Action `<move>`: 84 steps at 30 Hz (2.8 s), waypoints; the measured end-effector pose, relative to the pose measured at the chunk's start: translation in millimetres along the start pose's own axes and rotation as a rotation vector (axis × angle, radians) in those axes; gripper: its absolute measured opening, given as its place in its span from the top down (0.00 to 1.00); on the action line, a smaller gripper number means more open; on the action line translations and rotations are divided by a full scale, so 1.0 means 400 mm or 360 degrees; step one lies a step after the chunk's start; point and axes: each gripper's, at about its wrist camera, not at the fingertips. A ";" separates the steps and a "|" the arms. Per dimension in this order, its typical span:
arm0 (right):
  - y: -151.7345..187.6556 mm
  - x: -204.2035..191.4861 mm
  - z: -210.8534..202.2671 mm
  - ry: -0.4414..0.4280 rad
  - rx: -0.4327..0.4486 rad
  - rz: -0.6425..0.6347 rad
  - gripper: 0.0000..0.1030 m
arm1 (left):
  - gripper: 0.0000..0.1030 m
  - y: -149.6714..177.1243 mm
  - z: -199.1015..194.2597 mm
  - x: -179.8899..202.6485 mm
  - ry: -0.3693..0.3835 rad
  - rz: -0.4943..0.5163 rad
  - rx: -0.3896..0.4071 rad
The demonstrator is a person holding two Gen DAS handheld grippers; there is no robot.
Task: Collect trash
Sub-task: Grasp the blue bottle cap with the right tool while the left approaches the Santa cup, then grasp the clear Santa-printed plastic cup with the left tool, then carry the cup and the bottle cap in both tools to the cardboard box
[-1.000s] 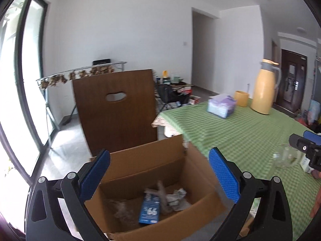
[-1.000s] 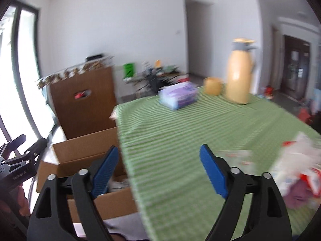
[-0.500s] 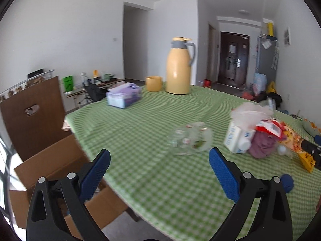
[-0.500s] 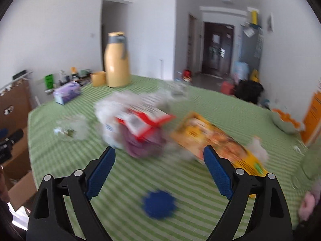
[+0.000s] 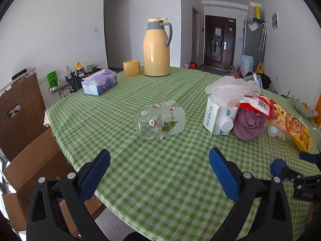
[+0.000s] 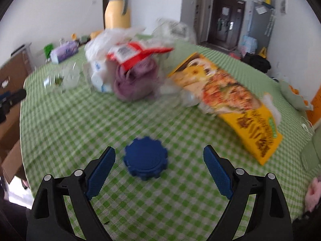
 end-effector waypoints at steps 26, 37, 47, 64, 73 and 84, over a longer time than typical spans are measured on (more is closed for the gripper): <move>-0.025 0.140 -0.036 0.0000 0.0080 0.0169 0.49 | 0.07 -0.093 0.323 0.043 0.0666 0.0580 -0.0552; -0.019 0.149 -0.075 -0.0002 0.0161 0.0176 0.49 | 0.42 -0.126 0.312 0.099 0.0531 0.0285 -0.0446; -0.066 0.111 -0.099 -0.0019 0.0234 0.0141 0.49 | 0.42 -0.158 0.165 0.033 0.0542 0.0131 -0.0279; -0.303 -0.301 -0.036 -0.0371 0.0325 -0.0343 0.49 | 0.42 -0.124 -0.067 -0.580 0.0013 -0.0403 -0.0125; -0.395 -0.660 0.021 -0.0698 0.0333 -0.0678 0.49 | 0.41 0.031 -0.128 -0.931 -0.0250 -0.0702 -0.0229; -0.434 -1.035 0.128 -0.0971 0.0221 -0.0957 0.49 | 0.27 0.166 0.038 -1.058 -0.0335 -0.0874 -0.0564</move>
Point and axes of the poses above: each gripper's, at about its wrist camera, not at the fingertips, and z roughly the way its jaws point, x to its right, y to its underside, and after that the axes turned 11 degrees about -z, right-handed
